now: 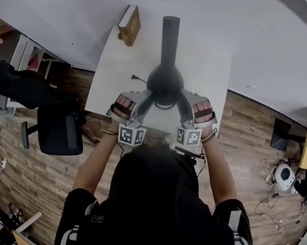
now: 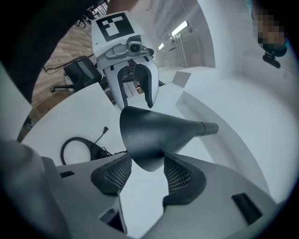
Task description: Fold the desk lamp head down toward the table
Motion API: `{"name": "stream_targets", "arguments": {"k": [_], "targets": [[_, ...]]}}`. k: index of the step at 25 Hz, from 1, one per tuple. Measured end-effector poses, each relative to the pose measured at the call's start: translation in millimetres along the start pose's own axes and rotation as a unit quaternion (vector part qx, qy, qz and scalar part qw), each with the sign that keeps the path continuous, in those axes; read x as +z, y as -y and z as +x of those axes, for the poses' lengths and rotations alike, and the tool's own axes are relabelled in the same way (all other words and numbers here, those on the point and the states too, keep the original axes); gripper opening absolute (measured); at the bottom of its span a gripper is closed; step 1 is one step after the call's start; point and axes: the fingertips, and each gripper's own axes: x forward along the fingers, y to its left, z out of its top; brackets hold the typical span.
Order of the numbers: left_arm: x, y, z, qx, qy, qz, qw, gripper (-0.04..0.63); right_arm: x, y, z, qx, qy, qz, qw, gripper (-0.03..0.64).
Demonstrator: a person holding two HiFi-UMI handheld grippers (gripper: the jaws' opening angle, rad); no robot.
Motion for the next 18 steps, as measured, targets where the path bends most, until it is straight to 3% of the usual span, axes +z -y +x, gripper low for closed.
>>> {"name": "stream_targets", "arguments": {"k": [3,5,7,9,11,13,16,18], "targets": [[2,7,-11,-0.027,0.001,-0.012,0.9996,0.216,-1,-3,-6,0.029,-0.005,0.037,0.999,0.246],[3,13,-21,-0.051,-0.004,-0.043,0.9978,0.220,-3,-7,-14,0.055,-0.014,0.076,0.995,0.250],[1,14,-31,-0.068,-0.008,-0.111,0.9914,0.224,-6,-7,-22,0.077,-0.026,0.131,0.988,0.249],[-4,8,-42,-0.071,-0.012,-0.189,0.9793,0.221,-8,-1,-29,0.088,-0.034,0.207,0.974,0.233],[-9,-4,-51,-0.068,-0.015,-0.263,0.9622,0.201,-9,9,-36,0.092,-0.032,0.299,0.949,0.213],[-12,-19,-58,-0.064,-0.007,-0.337,0.9395,0.142,-6,25,-42,0.088,-0.023,0.390,0.916,0.193],[-6,-54,-66,-0.046,0.034,-0.441,0.8959,0.130,2,54,-45,0.072,0.000,0.503,0.861,0.167],[0,-87,-72,-0.010,0.067,-0.495,0.8660,0.108,7,73,-47,0.055,0.016,0.561,0.826,0.147]]}}
